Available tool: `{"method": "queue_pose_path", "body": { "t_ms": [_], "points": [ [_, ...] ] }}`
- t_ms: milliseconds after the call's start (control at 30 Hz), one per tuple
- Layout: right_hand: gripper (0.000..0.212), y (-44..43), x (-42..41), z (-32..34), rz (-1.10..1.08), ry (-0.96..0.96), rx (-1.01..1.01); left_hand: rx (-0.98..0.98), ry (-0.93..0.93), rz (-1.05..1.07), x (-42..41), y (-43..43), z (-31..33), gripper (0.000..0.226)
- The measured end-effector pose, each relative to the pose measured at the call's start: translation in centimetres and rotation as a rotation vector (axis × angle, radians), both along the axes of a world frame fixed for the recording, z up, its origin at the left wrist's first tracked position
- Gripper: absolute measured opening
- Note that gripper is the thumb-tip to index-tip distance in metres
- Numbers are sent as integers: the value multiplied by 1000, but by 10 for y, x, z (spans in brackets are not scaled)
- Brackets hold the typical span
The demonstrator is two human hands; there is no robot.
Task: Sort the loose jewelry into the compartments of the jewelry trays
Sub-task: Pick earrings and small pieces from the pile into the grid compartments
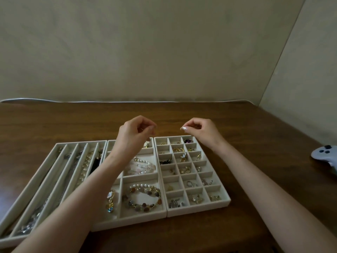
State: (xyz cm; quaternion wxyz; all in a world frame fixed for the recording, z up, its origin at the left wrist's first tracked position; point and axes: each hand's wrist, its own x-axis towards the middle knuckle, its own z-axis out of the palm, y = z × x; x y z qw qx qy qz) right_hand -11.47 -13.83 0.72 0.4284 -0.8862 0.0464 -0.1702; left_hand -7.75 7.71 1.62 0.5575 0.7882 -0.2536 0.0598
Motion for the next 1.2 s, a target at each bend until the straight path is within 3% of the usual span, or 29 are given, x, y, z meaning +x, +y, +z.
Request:
{"method": "queue_pose_path", "body": {
  "t_ms": [433,500,633,733,1000,1200],
  "points": [
    [9,-21,18,-28,-138,-35,-240,-67,-30,76,8,9,12,13],
    [9,-24,19,-30,-125,6,-258,31,-23,70,16,9,20,11],
    [12,-22,22,-35,-71,85,-255,546,-176,-22,42,-11,19,10],
    [13,-22,22,-35,-64,74,-265,771,-259,-113,59,-30,0,15],
    [11,-22,21,-31,-7,119,-231,859,-299,-260,74,-33,-15,15],
    [14,-29,16,-20,96,240,-278,798,-370,-383,72,-28,-12,7]
  ]
}}
